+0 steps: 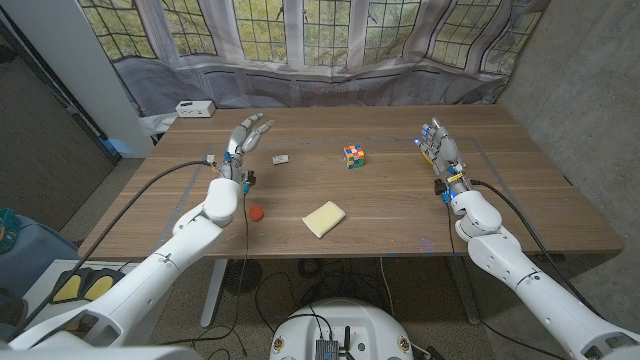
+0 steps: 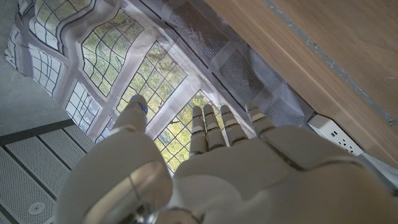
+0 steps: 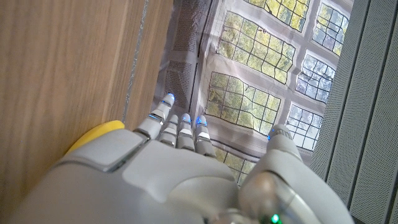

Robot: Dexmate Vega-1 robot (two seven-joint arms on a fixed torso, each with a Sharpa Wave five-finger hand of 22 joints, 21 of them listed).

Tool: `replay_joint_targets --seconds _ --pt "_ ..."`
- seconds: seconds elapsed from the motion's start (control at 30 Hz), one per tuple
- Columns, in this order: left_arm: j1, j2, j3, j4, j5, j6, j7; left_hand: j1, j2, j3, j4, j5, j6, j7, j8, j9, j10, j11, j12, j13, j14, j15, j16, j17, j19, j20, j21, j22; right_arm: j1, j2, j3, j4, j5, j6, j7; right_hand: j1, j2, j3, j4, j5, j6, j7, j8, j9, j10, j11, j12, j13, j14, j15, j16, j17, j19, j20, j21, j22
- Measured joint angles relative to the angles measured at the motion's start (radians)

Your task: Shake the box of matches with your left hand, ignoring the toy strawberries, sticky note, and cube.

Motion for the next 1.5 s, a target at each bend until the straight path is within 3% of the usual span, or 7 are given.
replay_joint_targets --seconds 0.3,0.53,0.63,1.17,1.5 --pt "-0.003 0.021 0.005 -0.039 0.064 0.089 0.04 0.047 -0.003 0.013 0.003 0.0 0.009 -0.009 0.0 0.0 0.002 -0.009 0.0 0.0 -0.005 -0.005 0.0 0.0 0.0 0.0 0.0 0.0 0.003 0.013 -0.002 0.018 0.0 0.01 -0.001 0.0 0.0 0.0 0.0 0.0 0.004 0.004 0.0 0.0 0.0 0.0 0.0 0.0 0.003 0.003 0.0 0.0 0.0 0.0 0.0 0.0" --pt "-0.015 0.036 0.027 -0.071 0.156 0.182 0.093 0.117 -0.051 0.016 0.0 0.0 0.015 -0.047 0.0 0.0 0.011 -0.047 -0.008 0.003 0.001 -0.02 0.0 0.0 0.01 0.01 0.0 0.0 0.003 0.021 -0.002 0.026 -0.004 0.024 -0.01 0.0 0.0 0.0 0.0 0.0 0.004 0.004 0.0 0.0 0.0 0.0 0.0 0.0 0.003 0.003 0.0 0.0 -0.006 0.006 0.0 0.0" --pt "-0.019 0.039 0.034 -0.081 0.187 0.217 0.113 0.137 -0.071 0.016 0.0 0.0 0.02 -0.063 0.0 0.0 0.015 -0.051 -0.008 0.005 0.007 -0.025 0.0 0.0 0.014 0.013 0.0 0.0 0.001 0.023 -0.002 0.026 -0.009 0.028 -0.017 0.0 0.0 0.0 0.0 0.0 0.008 0.0 0.0 0.0 0.0 0.0 0.0 0.0 0.003 0.003 0.0 0.0 -0.006 0.006 0.0 0.0" --pt "-0.032 0.059 0.054 -0.112 0.283 0.348 0.169 0.166 -0.09 0.016 0.009 0.0 0.045 -0.069 0.0 0.0 0.03 -0.061 -0.008 0.005 0.012 -0.03 0.0 0.0 0.014 0.014 0.0 0.0 -0.01 0.029 -0.01 -0.001 -0.039 0.02 -0.056 0.004 0.004 0.0 0.0 0.0 0.009 -0.002 0.0 0.0 0.0 0.0 0.0 0.0 0.003 0.003 0.0 0.0 -0.011 0.011 -0.005 0.0" --pt "-0.053 0.09 0.066 -0.153 0.291 0.443 0.111 0.199 -0.091 0.02 0.013 0.005 0.058 -0.071 0.0 0.005 0.042 -0.066 -0.008 0.005 0.018 -0.036 0.0 0.0 0.012 0.026 -0.006 0.0 -0.025 0.033 -0.013 -0.022 -0.053 0.017 -0.082 0.004 0.004 0.0 0.0 0.0 0.009 -0.002 0.0 0.0 0.0 0.0 0.0 0.0 0.003 0.003 0.0 0.0 -0.011 0.011 -0.005 0.0"
